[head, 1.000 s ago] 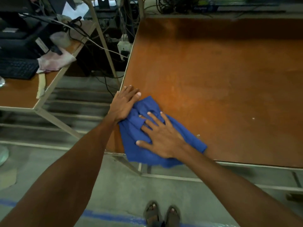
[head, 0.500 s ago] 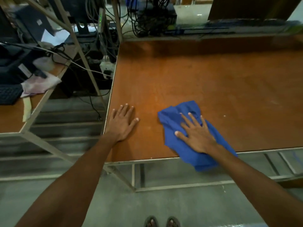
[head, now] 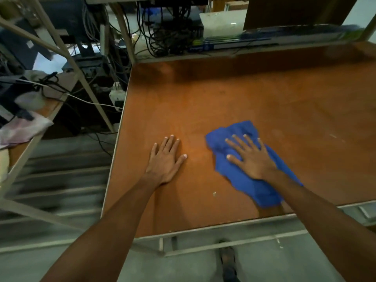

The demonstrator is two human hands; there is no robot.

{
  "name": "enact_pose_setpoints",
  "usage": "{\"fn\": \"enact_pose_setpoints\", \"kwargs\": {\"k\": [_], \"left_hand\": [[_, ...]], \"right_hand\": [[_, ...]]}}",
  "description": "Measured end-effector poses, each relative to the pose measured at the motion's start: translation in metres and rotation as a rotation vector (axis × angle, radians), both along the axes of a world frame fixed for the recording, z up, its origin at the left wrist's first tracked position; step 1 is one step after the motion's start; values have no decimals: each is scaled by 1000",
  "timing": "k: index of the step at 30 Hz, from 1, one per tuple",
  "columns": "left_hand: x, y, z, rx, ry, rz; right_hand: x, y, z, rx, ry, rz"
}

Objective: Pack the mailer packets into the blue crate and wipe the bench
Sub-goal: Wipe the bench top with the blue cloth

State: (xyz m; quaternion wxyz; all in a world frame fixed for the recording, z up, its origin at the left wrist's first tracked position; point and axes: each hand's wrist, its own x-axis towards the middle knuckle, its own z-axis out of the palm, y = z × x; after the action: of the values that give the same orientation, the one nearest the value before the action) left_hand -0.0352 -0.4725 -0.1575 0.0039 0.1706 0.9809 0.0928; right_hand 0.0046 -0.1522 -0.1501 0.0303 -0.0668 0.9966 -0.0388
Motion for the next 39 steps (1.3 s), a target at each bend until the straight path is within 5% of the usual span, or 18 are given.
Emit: {"fn": "enact_pose_setpoints", "kwargs": {"k": [2,6,11,17,21,26,31,36,39], "left_hand": [[-22,16,1,-1,14,-4],[-80,53,-1,18,-2,59],[-162,83,4,30,-26,131],[-210,95,-5,21,46,189],[-208,95,-7,15,79,199],[-211,95,-8,0,87,207],[-211,93,-8,-26,88,194],[-208,97,-5,-43,91,213],[-195,102,1,-79,62,223]], "right_hand": [[-35,5,2,-24,-41,-182],[-90,4,-1,37,-12,192],[-205,62,-3,-44,-28,-134],[-289,51,-6,4,26,309],[-369,59,-2,-25,-26,17],[-389,53,-2,-9,-17,284],[-409,78,-2,-43,-13,-69],[-337,83,-5,21,0,349],[-335,125,-1,1,4,44]]}}
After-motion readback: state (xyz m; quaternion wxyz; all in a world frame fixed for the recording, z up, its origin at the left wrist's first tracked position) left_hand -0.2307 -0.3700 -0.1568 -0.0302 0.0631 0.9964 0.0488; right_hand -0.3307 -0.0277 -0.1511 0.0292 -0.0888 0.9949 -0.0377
